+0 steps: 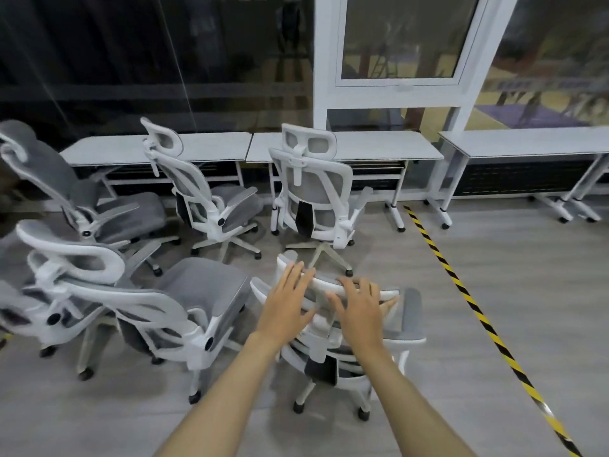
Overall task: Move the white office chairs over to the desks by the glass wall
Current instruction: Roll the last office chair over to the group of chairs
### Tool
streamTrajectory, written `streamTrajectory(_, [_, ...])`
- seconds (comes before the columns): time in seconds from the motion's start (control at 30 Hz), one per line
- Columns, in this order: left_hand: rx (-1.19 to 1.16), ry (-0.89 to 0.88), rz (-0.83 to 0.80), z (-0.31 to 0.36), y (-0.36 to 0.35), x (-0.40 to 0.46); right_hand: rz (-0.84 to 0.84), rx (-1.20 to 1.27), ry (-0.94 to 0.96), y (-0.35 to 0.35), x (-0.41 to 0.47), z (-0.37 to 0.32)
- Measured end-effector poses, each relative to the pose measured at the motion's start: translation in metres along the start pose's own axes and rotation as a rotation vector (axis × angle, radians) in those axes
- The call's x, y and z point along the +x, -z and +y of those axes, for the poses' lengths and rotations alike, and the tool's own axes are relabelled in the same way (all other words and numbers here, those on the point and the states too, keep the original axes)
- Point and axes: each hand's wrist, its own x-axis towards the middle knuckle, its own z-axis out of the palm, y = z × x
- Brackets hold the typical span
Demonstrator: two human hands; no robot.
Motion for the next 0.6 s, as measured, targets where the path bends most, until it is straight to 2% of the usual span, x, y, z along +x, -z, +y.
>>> streamTrajectory(0.2, [-0.244,0.132,-0.039,-0.004,0.022,0.029,-0.080,-0.041,-0.032,-0.005,0.048,0.002])
streamTrajectory(0.33, [-0.265,0.188,0.007,-0.041,0.043,0.025,-0.130,-0.065,-0.047,-0.004,0.063,-0.020])
streamTrajectory(0.47, [-0.227,0.293,0.092,-0.084,0.075,-0.003,-0.009,-0.065,0.242,-0.016,0.054,-0.079])
streamTrajectory(0.6, [-0.202,0.406,0.117,-0.148,0.105,-0.053,-0.077,0.154,0.411,-0.043,0.026,-0.165])
